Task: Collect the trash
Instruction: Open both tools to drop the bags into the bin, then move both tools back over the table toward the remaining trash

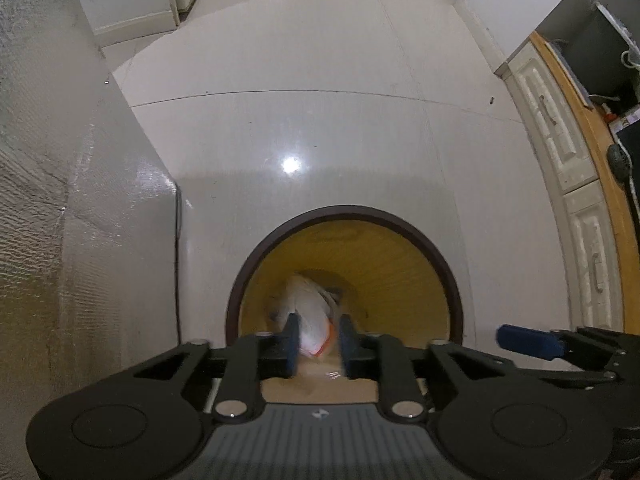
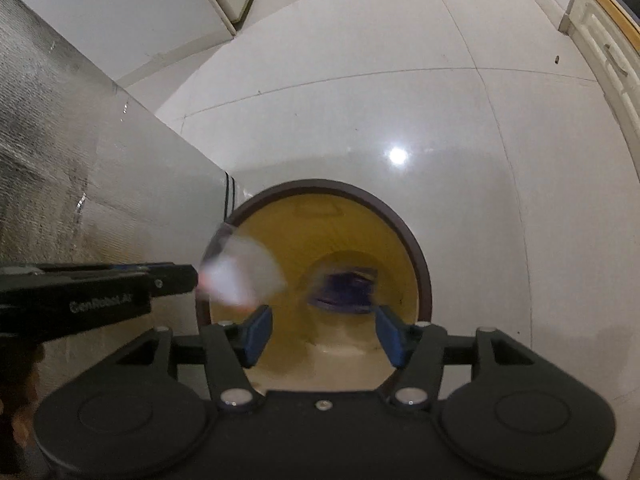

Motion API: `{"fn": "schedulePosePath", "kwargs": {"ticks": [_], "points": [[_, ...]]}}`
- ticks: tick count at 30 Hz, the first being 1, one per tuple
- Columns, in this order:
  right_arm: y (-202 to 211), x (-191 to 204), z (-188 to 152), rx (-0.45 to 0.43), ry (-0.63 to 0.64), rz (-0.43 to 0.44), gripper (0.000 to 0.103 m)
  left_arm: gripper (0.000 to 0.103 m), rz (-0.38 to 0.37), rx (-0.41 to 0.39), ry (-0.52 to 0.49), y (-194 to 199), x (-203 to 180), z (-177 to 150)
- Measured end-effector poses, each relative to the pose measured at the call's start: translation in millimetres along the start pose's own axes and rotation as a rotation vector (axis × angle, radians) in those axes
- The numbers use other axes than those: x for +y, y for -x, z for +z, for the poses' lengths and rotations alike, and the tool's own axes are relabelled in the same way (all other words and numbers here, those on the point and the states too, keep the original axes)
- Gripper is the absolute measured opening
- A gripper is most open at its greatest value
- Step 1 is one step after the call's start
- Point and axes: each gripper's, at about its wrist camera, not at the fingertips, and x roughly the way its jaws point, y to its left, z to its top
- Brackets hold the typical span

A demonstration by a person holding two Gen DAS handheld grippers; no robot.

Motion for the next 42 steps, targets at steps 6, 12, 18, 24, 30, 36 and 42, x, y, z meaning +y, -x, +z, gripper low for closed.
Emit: {"fn": "schedulePosePath", "kwargs": {"ticks": [6,12,18,24,30,36,42], "points": [[-2.8,-5.9,-7.3,0.015,-0.028,-0.01,0.066,0.042,0.077,0.034,-0.003,-3.1,6.5,-8.0],[-1.2,-14.0,-18.1,0.017,-0.055,-0.026,0.081,0.062,0.12,0.065,0.003,-3.0,12.7,-19.6],[5.2,-14.8,-31.3,0.011,-0.087,-0.044,0.096,0.087,0.163,0.079,0.012,2.3,18.5,-35.0],[19.7,-22.0,-39.8,-0.014,-0.092,-0.088,0.103,0.1,0.183,0.059,0.034,14.0,26.5,-42.9],[35.3,-27.0,-48.2,-0.041,-0.119,-0.121,0.103,0.103,0.192,0.038,0.042,31.9,33.9,-51.0],[54.7,-22.8,-52.3,-0.067,-0.105,-0.141,0.103,0.103,0.199,0.008,0.038,52.6,35.2,-54.5],[88.1,-24.5,-57.1,-0.132,-0.111,-0.145,0.103,0.103,0.178,-0.07,0.023,90.2,24.3,-59.3]]}}
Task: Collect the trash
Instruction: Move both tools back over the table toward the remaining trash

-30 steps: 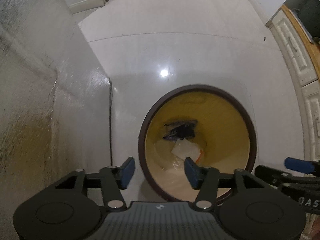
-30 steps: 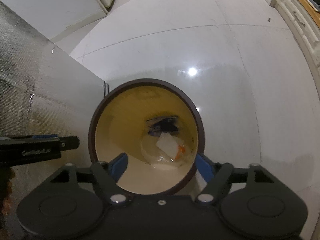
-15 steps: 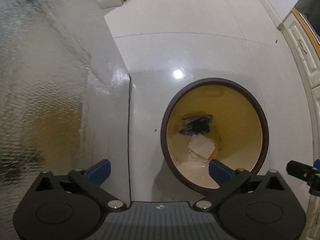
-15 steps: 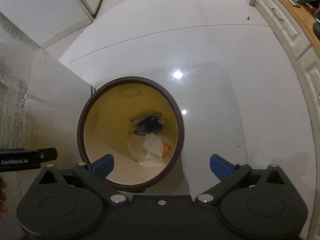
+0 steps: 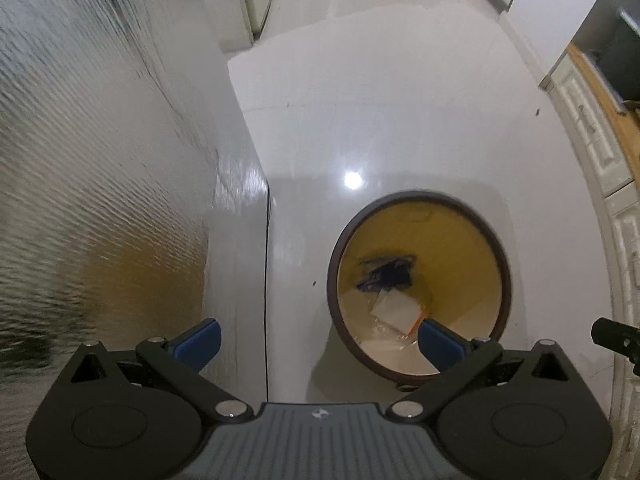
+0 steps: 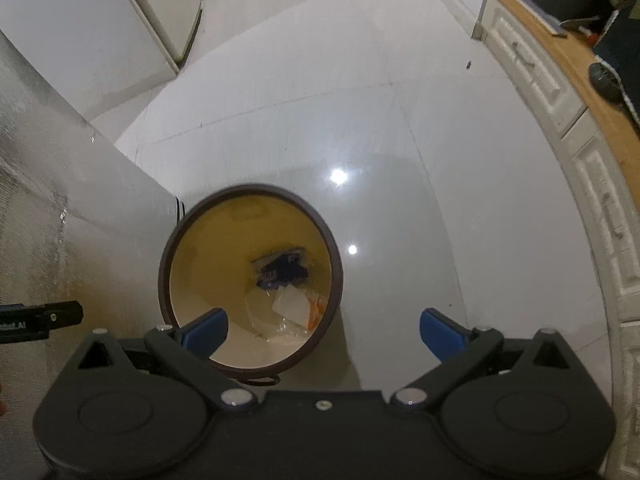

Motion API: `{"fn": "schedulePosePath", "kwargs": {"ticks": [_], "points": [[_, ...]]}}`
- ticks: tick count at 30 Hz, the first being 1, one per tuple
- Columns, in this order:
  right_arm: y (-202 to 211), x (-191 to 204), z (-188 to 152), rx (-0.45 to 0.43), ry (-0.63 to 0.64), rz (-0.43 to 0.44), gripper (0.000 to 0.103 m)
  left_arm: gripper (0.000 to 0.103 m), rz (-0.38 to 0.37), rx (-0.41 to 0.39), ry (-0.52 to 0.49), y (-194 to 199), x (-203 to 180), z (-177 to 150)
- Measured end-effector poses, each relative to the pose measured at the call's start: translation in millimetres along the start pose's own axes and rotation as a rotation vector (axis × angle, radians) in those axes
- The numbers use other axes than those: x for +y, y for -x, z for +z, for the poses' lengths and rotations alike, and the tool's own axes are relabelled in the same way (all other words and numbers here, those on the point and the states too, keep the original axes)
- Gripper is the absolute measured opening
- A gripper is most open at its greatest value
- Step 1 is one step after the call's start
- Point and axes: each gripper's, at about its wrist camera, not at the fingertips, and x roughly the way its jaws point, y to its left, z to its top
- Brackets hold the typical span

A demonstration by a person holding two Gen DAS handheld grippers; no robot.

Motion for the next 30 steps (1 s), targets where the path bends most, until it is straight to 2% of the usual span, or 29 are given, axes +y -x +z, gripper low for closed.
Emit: {"fn": "schedulePosePath", "kwargs": {"ticks": [15,24,30], "points": [[113.6,-7.6,-5.6,-0.242,0.016,0.02,0.103,0.103,-0.032,-0.245,-0.011,115.3,-10.7,-9.5],[189.2,-8.3,-7.6,-0.471,0.029,0.047,0.103,0.103,-0.044,-0.448,-0.013,196.0,-13.3,-19.0],[233.4,8.3,-9.6,-0.618,0.057,0.075,0.103,0.103,-0.028,-0.592,-0.026,246.4,-11.7,-31.7]]}}
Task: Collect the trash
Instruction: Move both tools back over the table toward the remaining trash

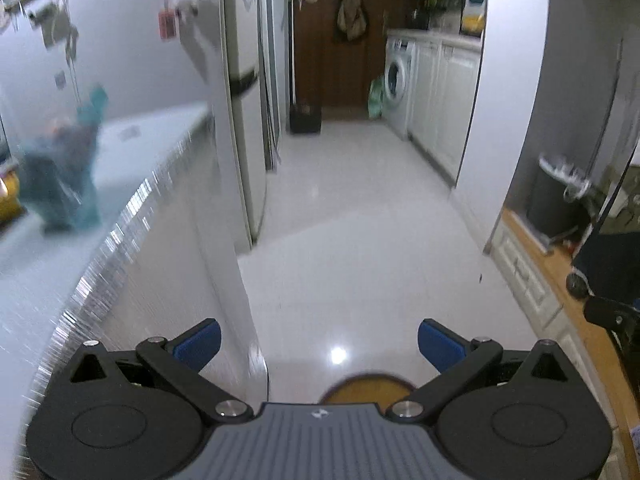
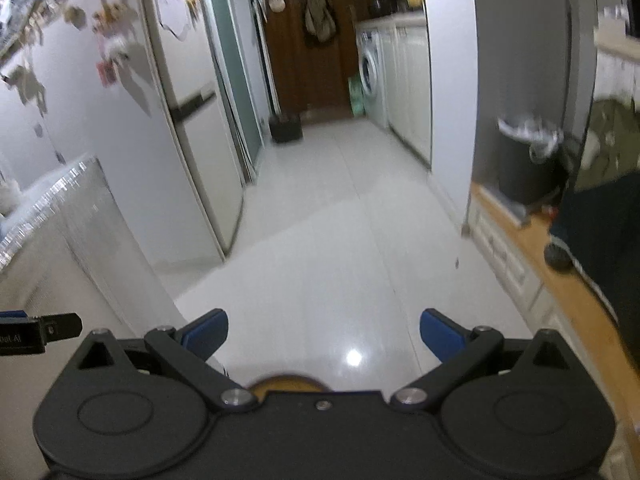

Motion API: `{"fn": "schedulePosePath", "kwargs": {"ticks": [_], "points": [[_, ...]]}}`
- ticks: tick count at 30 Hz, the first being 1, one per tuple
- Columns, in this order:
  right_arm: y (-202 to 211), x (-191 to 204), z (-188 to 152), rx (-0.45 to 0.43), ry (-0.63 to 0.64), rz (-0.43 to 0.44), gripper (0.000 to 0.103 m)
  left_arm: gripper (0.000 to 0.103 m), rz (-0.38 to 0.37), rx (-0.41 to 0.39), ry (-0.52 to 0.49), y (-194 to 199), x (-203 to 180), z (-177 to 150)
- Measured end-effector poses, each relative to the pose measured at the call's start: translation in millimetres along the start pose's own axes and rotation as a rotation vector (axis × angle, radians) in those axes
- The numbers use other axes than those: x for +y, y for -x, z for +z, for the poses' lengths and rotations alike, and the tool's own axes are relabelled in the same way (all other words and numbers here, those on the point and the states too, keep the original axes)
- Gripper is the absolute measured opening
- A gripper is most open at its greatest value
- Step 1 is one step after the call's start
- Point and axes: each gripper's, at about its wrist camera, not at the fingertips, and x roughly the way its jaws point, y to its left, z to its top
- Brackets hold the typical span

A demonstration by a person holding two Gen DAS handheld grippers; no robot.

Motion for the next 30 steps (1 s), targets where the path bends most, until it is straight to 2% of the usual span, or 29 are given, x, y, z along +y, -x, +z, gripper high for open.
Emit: {"fn": "schedulePosePath", "kwargs": {"ticks": [5,10,16,21,27,30], "points": [[28.6,27.7,20.0,-0.117,0.048,0.047,0.103,0.103,0.023,-0.11,0.003,39.2,9.1,12.9],[52.3,56.5,36.9,-0.21,0.057,0.133,0.103,0.103,0.043,-0.201,0.037,80.8,32.7,25.5],[72.3,96.8,47.6,-0.281,0.092,0.212,0.103,0.103,0.135,-0.297,0.06,128.9,76.5,36.4],[79.1,128.7,50.9,-0.318,0.096,0.273,0.103,0.103,0.203,-0.344,0.073,159.1,122.3,43.0],[75.8,161.1,48.9,-0.341,0.111,0.331,0.103,0.103,0.288,-0.349,0.103,179.0,180.5,42.0],[71.0,174.3,47.2,-0.326,0.094,0.378,0.103,0.103,0.358,-0.342,0.108,181.4,214.3,41.8]]}}
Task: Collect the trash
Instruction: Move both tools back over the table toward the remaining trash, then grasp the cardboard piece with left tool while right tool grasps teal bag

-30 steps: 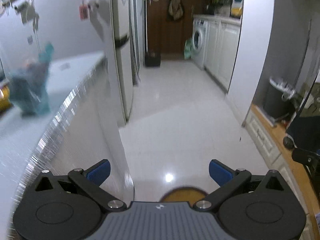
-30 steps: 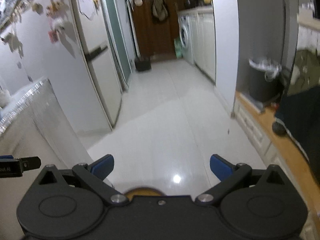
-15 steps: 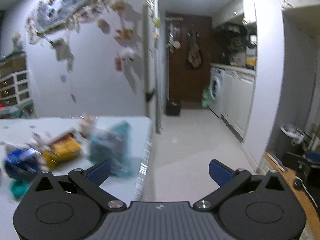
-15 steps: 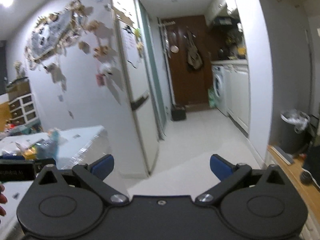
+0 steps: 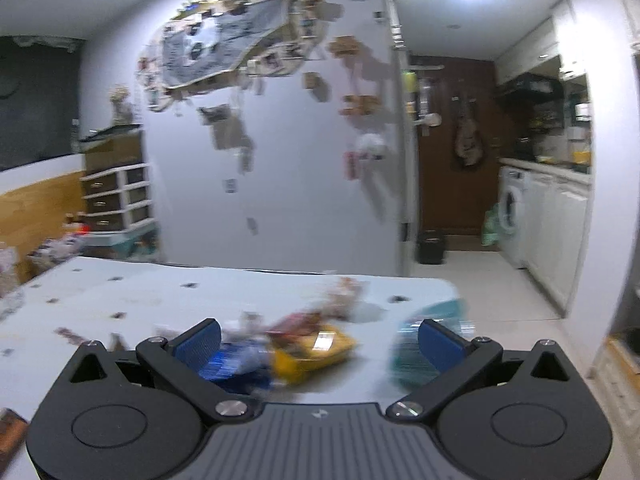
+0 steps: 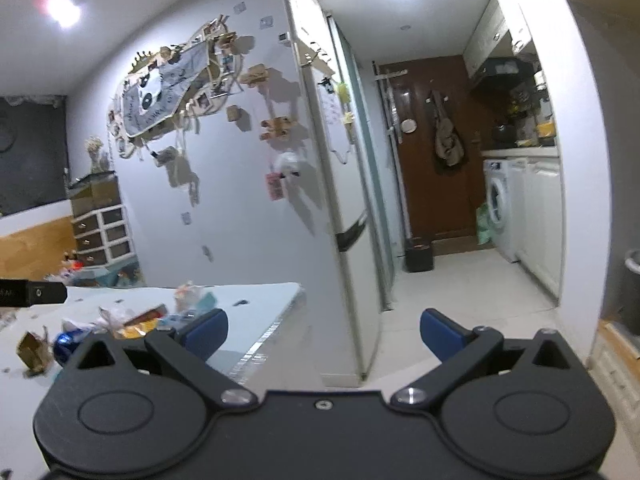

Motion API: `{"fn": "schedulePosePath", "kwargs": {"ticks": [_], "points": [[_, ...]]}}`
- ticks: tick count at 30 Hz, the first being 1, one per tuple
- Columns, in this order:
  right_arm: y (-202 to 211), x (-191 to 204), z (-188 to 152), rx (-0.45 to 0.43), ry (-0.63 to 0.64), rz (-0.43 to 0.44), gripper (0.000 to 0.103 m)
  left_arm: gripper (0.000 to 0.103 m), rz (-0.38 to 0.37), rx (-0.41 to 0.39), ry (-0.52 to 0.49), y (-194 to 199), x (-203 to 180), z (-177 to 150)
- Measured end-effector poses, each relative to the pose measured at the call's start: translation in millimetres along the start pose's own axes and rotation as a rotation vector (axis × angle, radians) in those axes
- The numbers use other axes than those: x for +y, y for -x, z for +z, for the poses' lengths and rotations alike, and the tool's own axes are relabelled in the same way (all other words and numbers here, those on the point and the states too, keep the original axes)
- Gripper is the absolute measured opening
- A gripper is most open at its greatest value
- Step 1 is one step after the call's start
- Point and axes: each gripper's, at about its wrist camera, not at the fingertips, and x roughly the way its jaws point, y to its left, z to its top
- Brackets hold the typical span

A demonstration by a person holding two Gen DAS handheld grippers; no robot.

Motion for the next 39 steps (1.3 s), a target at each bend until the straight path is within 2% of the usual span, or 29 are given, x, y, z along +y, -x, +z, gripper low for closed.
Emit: {"fn": "schedulePosePath", "kwargs": {"ticks": [3,8,12,14,23,27,35,39], "points": [[-11.4,12.0,-2.8,0.013,-0.001,0.029,0.103,0.103,0.101,0.013,-0.012,-15.4,34.7,-2.3],[-27.1,30.5,-9.1,0.027,0.011,0.048,0.103,0.103,0.243,0.062,0.043,-43.8,96.5,-16.7],[-43.1,46.7,-11.6,0.06,0.056,0.082,0.103,0.103,0.363,0.11,0.057,-68.2,131.0,-35.6],[-52.2,53.2,-13.3,0.076,0.049,0.122,0.103,0.103,0.399,0.13,0.078,-79.7,146.6,-45.7],[-107.9,89.4,-20.0,0.185,0.004,0.266,0.103,0.103,0.449,0.218,0.141,-112.5,168.5,-68.7],[-132.5,104.5,-17.8,0.218,-0.016,0.218,0.103,0.103,0.463,0.197,0.152,-116.6,169.1,-66.4],[-178.8,120.9,-15.2,0.301,-0.096,0.123,0.103,0.103,0.494,0.266,0.122,-140.1,165.1,-63.5],[-193.3,128.3,-23.2,0.361,-0.091,0.116,0.103,0.103,0.474,0.317,0.135,-154.6,170.8,-64.3]]}}
